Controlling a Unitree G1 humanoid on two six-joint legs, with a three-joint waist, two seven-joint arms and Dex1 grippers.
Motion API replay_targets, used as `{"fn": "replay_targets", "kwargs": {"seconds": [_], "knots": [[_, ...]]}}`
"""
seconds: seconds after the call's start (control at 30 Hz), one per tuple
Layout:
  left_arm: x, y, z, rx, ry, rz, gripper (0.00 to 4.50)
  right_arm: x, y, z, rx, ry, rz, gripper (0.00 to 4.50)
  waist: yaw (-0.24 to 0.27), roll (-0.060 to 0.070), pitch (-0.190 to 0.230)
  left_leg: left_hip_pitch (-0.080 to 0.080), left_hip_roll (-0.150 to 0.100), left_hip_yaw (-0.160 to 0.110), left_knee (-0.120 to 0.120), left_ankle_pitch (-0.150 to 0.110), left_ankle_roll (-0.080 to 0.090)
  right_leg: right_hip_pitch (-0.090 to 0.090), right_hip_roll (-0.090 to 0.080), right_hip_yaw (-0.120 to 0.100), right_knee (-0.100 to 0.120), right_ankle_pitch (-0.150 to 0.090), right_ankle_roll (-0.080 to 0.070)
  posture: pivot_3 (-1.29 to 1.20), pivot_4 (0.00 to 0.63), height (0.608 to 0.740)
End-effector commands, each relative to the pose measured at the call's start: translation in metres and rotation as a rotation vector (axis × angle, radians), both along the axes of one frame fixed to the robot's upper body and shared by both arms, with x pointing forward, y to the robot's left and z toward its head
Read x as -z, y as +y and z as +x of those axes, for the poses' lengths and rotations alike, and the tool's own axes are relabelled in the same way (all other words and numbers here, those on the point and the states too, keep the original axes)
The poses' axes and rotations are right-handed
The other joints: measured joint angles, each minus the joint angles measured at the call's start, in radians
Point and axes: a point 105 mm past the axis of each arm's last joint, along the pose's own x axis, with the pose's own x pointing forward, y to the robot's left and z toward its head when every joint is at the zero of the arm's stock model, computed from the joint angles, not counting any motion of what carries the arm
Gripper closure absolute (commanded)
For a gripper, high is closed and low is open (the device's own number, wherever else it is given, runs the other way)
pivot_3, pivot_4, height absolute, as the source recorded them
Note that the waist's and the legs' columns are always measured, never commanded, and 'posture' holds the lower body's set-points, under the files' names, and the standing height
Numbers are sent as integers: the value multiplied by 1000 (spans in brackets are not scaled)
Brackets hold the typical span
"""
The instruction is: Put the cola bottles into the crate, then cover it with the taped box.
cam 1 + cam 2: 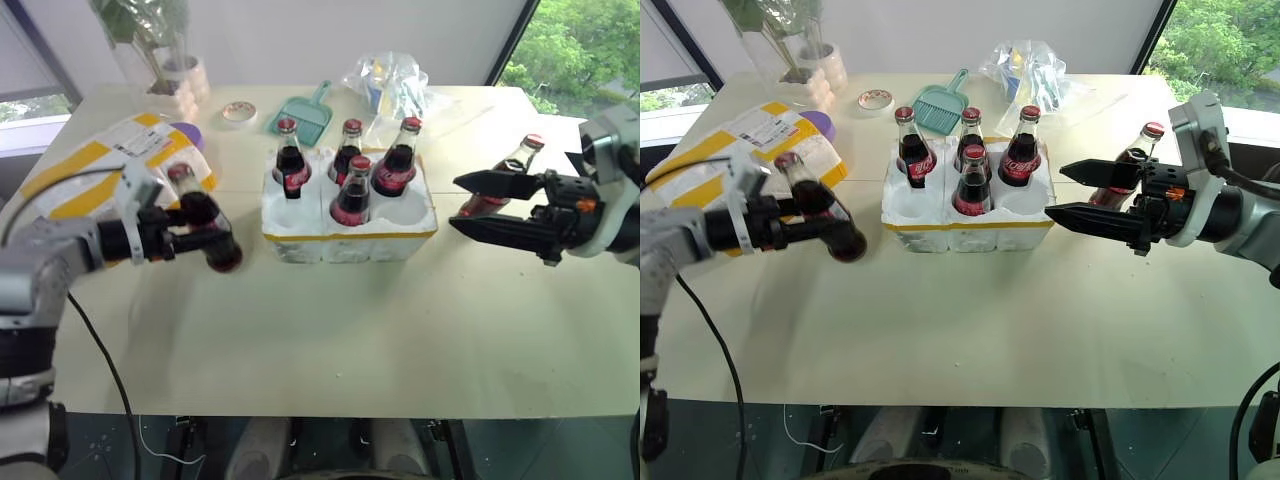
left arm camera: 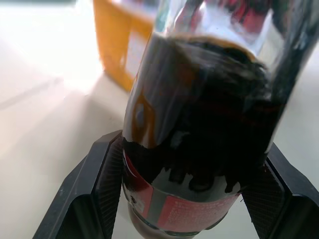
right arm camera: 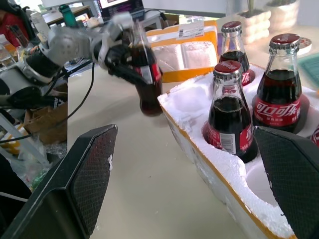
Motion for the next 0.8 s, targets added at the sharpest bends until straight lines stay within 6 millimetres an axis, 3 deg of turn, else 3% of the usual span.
{"fn": "replay_targets", "kwargs": {"seconds": [0.03,0.1,0.2,0.37,0.67,0.8], "knots": [[-79,-15,-12,142,-185,-100,1814,-9,0,-4,-2,-56,9,0,0,0,0,0,-1,0,0,0,0,0,0,0,0,0,0,0,150,738],[-107,-27,-9,193,-232,-165,1814,-9,0,-3,3,-57,12,0,-1,0,0,0,-1,0,0,0,0,1,0,-1,1,0,0,0,150,738],[-118,-46,-1,251,-244,-198,1814,-7,1,-3,6,-59,14,0,-3,1,-1,2,-1,1,0,0,0,1,0,-1,1,0,0,0,150,738],[-82,-72,15,323,-210,-77,1814,-8,0,-5,27,-67,18,0,-7,2,-1,3,-1,2,0,1,-1,2,1,-1,2,0,0,0,150,738],[-18,-87,35,357,-201,156,1814,-6,-5,-10,67,-66,23,0,-3,2,-1,1,-1,2,0,1,-1,0,0,0,1,0,0,0,150,738],[-1,-97,40,359,-181,132,1814,-5,-4,-10,69,-67,25,0,-3,2,-1,2,-1,2,0,1,0,1,0,1,1,0,0,0,150,738]]}}
